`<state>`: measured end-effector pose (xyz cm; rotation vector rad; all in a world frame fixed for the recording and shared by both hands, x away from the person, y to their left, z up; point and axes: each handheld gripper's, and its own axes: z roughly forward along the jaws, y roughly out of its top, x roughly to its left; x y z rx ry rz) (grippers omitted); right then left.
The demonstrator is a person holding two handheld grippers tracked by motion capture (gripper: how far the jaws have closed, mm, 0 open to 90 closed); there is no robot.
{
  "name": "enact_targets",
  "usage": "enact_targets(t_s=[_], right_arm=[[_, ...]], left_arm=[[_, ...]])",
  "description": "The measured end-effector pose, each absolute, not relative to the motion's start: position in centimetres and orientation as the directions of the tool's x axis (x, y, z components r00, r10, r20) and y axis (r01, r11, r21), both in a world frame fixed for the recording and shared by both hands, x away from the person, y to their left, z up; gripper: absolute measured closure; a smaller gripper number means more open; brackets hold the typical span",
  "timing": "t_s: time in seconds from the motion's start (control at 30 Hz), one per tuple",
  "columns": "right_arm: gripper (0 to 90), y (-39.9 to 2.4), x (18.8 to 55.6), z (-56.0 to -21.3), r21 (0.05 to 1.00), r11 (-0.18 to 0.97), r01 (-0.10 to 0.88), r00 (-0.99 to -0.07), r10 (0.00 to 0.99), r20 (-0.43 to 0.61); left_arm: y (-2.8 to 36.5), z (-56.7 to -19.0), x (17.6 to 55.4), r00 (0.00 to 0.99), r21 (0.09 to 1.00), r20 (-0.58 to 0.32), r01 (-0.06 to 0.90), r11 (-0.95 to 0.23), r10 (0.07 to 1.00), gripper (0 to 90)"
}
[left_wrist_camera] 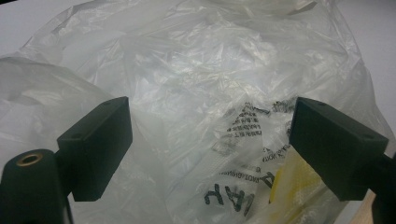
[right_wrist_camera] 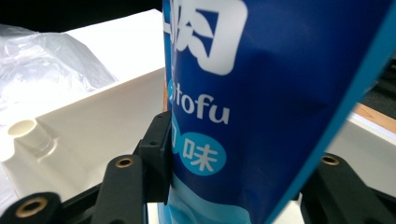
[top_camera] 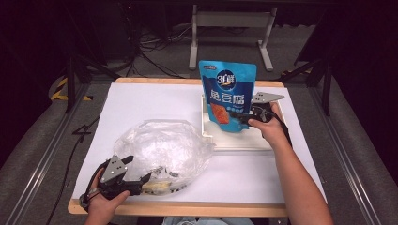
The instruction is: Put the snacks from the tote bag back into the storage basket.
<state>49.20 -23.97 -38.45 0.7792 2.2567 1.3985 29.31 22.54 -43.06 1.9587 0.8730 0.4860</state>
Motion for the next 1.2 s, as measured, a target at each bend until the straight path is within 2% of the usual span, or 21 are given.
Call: enact_targets(t_s=[0.5, 0.87, 1.0, 1.2], right_arm=[[47.9, -25.1, 50.0, -39.3, 0.895, 0.366, 0.254, -0.808, 0.589, -0.012], [44.6, -25.4, 49.7, -39.2, 0.881, 0.396, 0.258, -0.799, 0.601, -0.037], [36.8, -25.7, 49.6, -39.0, 0.871, 0.408, 0.273, -0.786, 0.617, -0.043], [34.8, -26.0, 49.3, -38.5, 0.859, 0.438, 0.266, -0.785, 0.615, -0.070]], left_arm=[[22.5, -43.1, 29.4, 0.675, 0.859, -0.003, 0.379, -0.343, 0.738, 14.2], [22.5, -43.1, 29.4, 0.674, 0.859, -0.003, 0.380, -0.343, 0.739, 14.2], [22.5, -43.1, 29.3, 0.675, 0.859, -0.002, 0.379, -0.344, 0.738, 14.2], [22.4, -43.1, 29.4, 0.677, 0.857, -0.002, 0.380, -0.347, 0.736, 14.2]])
